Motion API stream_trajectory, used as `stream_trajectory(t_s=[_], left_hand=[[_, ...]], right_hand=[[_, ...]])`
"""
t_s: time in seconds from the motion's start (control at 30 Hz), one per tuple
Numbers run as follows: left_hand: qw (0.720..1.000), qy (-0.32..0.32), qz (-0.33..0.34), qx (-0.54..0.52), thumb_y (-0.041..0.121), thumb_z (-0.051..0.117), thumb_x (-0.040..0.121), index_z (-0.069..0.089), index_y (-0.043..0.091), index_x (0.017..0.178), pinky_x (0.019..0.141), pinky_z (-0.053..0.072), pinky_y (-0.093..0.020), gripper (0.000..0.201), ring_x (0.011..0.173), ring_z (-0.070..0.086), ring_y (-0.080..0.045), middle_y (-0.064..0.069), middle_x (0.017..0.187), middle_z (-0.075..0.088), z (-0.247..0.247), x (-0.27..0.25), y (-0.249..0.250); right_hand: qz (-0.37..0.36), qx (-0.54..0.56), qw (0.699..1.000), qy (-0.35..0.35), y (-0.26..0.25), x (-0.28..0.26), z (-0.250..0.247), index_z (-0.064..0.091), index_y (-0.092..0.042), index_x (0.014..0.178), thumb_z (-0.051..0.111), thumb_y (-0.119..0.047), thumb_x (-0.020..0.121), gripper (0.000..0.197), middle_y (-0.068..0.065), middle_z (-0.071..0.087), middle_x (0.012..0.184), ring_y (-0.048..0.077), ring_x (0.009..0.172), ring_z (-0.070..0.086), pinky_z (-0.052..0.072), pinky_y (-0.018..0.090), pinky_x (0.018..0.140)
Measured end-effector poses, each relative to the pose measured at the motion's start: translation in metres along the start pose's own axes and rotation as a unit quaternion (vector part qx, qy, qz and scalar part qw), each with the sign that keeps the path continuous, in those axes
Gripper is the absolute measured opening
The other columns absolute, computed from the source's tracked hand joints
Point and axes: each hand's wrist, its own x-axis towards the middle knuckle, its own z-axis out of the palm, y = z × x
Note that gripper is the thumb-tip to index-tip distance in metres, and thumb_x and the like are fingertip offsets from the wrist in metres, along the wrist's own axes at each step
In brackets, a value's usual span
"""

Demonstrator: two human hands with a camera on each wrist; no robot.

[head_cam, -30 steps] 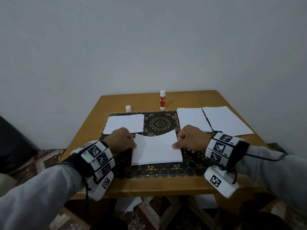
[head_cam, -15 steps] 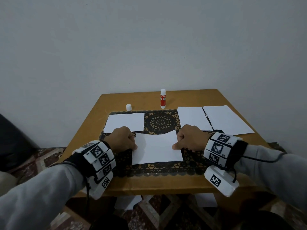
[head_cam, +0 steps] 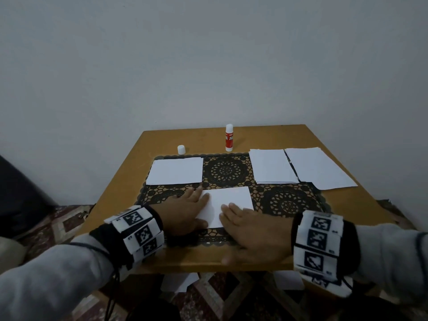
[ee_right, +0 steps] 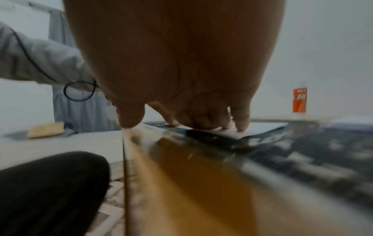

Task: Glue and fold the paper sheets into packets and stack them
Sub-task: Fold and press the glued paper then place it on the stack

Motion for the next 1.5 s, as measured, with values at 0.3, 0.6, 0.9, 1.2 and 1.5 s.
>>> stream_trajectory(t_s=[0.3, 0.6, 0.9, 1.2, 1.5], left_hand=[[1.0, -0.012, 0.0, 0.005, 0.053, 0.035, 0.097, -0.013, 0.018, 0.151, 0.118, 0.014, -0.047, 0.08, 0.146, -0.012, -0.02, -0.003, 0.157, -0.02, -0.003, 0.0, -0.002], [1.0, -0.013, 0.001, 0.01, 0.054, 0.033, 0.097, -0.013, 0.019, 0.15, 0.117, 0.017, -0.049, 0.079, 0.147, -0.011, -0.021, -0.003, 0.157, -0.021, -0.002, 0.0, -0.003], [1.0, -0.017, -0.004, 0.014, 0.052, 0.035, 0.097, -0.013, 0.019, 0.15, 0.118, 0.017, -0.049, 0.079, 0.147, -0.011, -0.02, -0.003, 0.157, -0.021, -0.005, -0.002, 0.001], [1.0, -0.024, -0.01, 0.01, 0.052, 0.034, 0.097, -0.013, 0.018, 0.15, 0.119, 0.012, -0.047, 0.079, 0.146, -0.012, -0.018, -0.003, 0.157, -0.021, -0.006, -0.004, 0.002], [0.988, -0.04, 0.144, -0.036, 0.032, 0.03, 0.103, -0.003, 0.013, 0.152, 0.12, 0.001, -0.038, 0.063, 0.147, -0.009, -0.017, -0.004, 0.159, -0.012, -0.016, -0.012, 0.051]], right_hand=[[0.011, -0.009, 0.998, -0.058, 0.006, -0.002, -0.001, -0.018, -0.006, 0.149, 0.023, -0.072, 0.089, 0.098, 0.012, -0.026, 0.156, 0.025, 0.145, -0.021, -0.004, 0.038, 0.119], [0.035, -0.037, 0.998, -0.047, 0.014, -0.019, 0.014, -0.016, -0.005, 0.15, 0.02, -0.075, 0.086, 0.101, 0.014, -0.023, 0.157, 0.025, 0.146, -0.019, -0.004, 0.037, 0.119], [0.048, -0.001, 0.998, -0.047, 0.015, 0.002, -0.012, -0.011, -0.005, 0.151, 0.019, -0.07, 0.091, 0.093, 0.012, -0.018, 0.158, 0.026, 0.147, -0.014, 0.003, 0.041, 0.121], [0.062, 0.004, 0.998, -0.006, 0.024, 0.034, -0.025, -0.008, -0.008, 0.153, 0.026, -0.064, 0.095, 0.087, 0.008, -0.014, 0.16, 0.023, 0.149, -0.008, 0.01, 0.041, 0.121], [0.077, 0.023, 0.997, 0.003, 0.056, 0.008, -0.014, 0.006, -0.011, 0.154, 0.034, -0.048, 0.1, 0.071, 0.007, -0.002, 0.162, 0.022, 0.149, 0.003, 0.017, 0.041, 0.12]])
